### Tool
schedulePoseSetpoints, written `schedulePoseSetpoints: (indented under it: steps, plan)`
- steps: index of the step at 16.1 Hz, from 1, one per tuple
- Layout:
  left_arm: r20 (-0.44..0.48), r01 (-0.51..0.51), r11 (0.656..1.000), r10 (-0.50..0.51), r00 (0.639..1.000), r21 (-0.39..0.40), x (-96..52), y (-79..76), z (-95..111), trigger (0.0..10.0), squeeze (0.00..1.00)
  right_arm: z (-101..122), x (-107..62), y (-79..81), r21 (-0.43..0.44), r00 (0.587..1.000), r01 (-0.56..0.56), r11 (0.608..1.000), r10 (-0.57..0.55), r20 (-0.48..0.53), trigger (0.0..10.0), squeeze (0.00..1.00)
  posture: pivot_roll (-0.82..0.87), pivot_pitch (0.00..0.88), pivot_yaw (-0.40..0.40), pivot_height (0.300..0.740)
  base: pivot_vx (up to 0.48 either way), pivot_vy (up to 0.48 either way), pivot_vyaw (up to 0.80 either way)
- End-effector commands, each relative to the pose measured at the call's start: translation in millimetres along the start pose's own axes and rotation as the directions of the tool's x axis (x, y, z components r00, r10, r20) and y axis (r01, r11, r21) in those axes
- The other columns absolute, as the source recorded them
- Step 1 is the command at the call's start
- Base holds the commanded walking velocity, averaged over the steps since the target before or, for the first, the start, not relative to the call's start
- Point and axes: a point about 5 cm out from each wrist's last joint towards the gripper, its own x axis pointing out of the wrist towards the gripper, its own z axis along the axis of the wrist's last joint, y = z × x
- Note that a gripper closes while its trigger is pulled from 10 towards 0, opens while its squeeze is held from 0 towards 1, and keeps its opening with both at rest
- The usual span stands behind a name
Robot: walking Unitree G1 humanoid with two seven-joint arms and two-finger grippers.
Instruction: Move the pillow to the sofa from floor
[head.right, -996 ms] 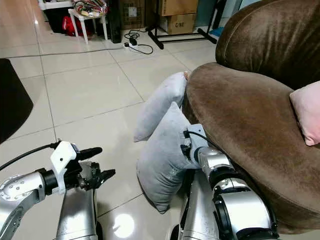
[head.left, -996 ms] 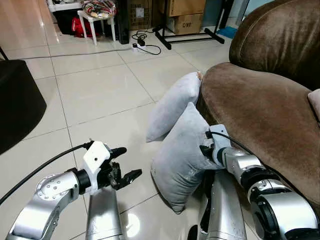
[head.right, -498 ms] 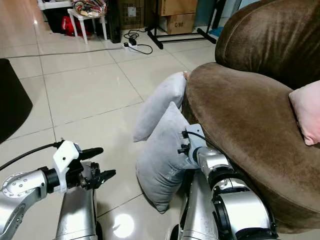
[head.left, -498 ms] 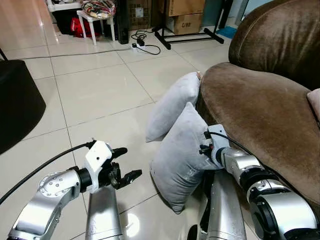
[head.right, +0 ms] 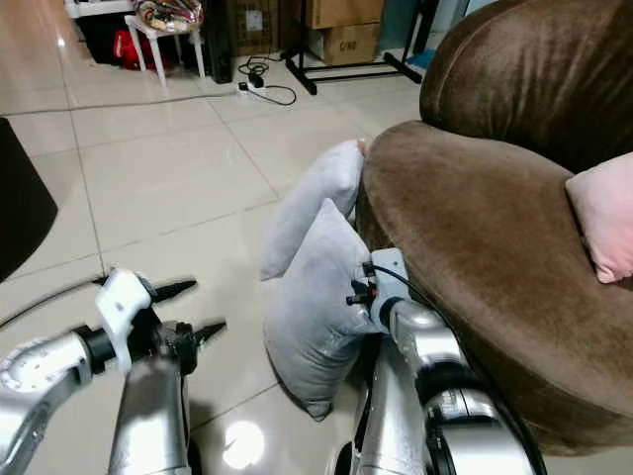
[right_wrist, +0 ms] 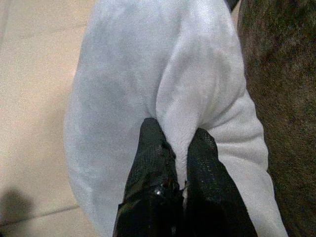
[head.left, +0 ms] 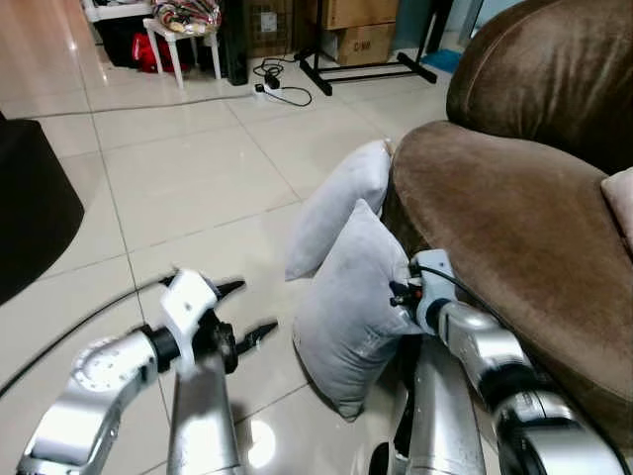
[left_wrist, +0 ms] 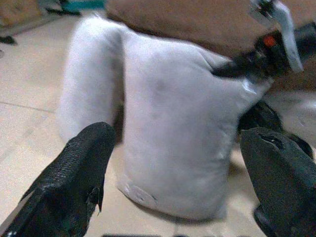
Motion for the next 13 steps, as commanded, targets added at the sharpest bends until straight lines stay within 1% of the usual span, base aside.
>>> schedulePoseSetpoints:
  steps: [1,2,3,4,5,6,7,8,9,10,11,12,13]
  plan:
    - [0.061,-0.074,0.997,0.074,0.995,0.004,-1.4,0.7,11.4,10.0,0.0,14.1,-12.6,11.3,0.023,0.991,-0.068,0.997,0.065,0.117,0.0,0.0,0.01,0.0,-0.053,0.395,0.0,0.0,0.0]
    - [0.079,-0.104,0.995,0.104,0.991,-0.001,-2.0,0.8,14.1,10.0,0.0,18.0,-20.0,16.6,0.048,0.984,-0.096,0.994,0.087,0.156,0.0,0.0,0.01,0.0,-0.052,0.395,0.0,0.0,0.0]
    - [0.098,-0.184,0.983,0.183,0.978,0.0,-3.1,3.5,17.9,10.0,0.0,28.8,-33.5,25.1,0.015,0.967,-0.116,0.993,0.109,0.231,10.0,0.0,0.0,0.0,-0.052,0.395,0.0,0.0,0.0]
    - [0.128,-0.256,0.966,0.258,0.958,-0.033,-3.3,5.7,23.3,10.0,0.0,38.8,-47.7,33.4,-0.035,0.945,-0.143,0.989,0.147,0.293,10.0,0.0,0.0,0.0,-0.057,0.395,0.0,0.0,0.0]
    - [0.143,-0.282,0.958,0.286,0.947,-0.047,-3.0,6.3,26.1,10.0,0.0,41.8,-52.4,33.5,-0.043,0.94,-0.125,0.991,0.132,0.316,10.0,0.0,0.0,0.0,-0.058,0.395,0.0,0.0,0.0]
    - [0.188,-0.345,0.936,0.353,0.917,-0.073,-1.2,5.9,35.4,10.0,0.0,51.1,-65.4,31.6,-0.003,0.911,-0.064,0.998,0.06,0.408,10.0,0.0,0.0,0.0,-0.06,0.405,0.0,0.0,0.0]
    - [0.194,-0.357,0.931,0.365,0.91,-0.078,-0.8,5.5,37.2,10.0,0.0,52.8,-69.0,32.2,0.01,0.907,-0.057,0.998,0.047,0.419,10.0,0.0,0.0,0.0,-0.06,0.41,0.0,0.0,0.0]
    - [0.181,-0.418,0.907,0.418,0.89,-0.04,2.1,8.4,40.0,10.0,0.0,64.0,-78.9,35.5,0.031,0.89,-0.053,0.998,0.033,0.456,10.0,0.0,0.0,0.0,-0.069,0.424,0.0,0.0,0.0]
    - [0.19,-0.497,0.868,0.485,0.853,0.013,2.7,15.0,44.2,10.0,0.0,75.8,-84.0,35.6,0.042,0.873,-0.054,0.998,0.026,0.487,10.0,0.0,0.0,0.0,-0.069,0.434,0.0,0.0,0.0]
    - [0.205,-0.527,0.85,0.514,0.833,0.012,3.0,20.3,50.0,10.0,0.0,89.2,-89.0,32.2,0.052,0.857,-0.043,0.998,0.01,0.514,10.0,0.0,-0.01,0.0,-0.064,0.444,0.0,0.0,0.0]
    - [0.213,-0.529,0.849,0.517,0.829,0.001,3.3,22.5,53.5,10.0,0.0,97.3,-92.0,29.6,0.056,0.847,-0.034,0.998,-0.001,0.532,10.0,0.0,-0.01,0.0,-0.064,0.449,0.0,0.0,0.0]
    - [0.24,-0.518,0.855,0.506,0.828,-0.019,3.7,25.2,62.2,10.0,0.0,118.0,-99.4,20.6,0.07,0.814,0.0,0.998,-0.041,0.579,10.0,0.0,-0.02,0.0,-0.06,0.459,0.0,0.0,0.0]
    - [0.254,-0.532,0.846,0.524,0.813,-0.041,4.5,27.5,69.7,10.0,0.0,141.3,-109.2,10.6,0.101,0.77,0.037,0.994,-0.092,0.631,10.0,0.0,-0.01,0.0,-0.064,0.474,0.0,0.0,0.0]
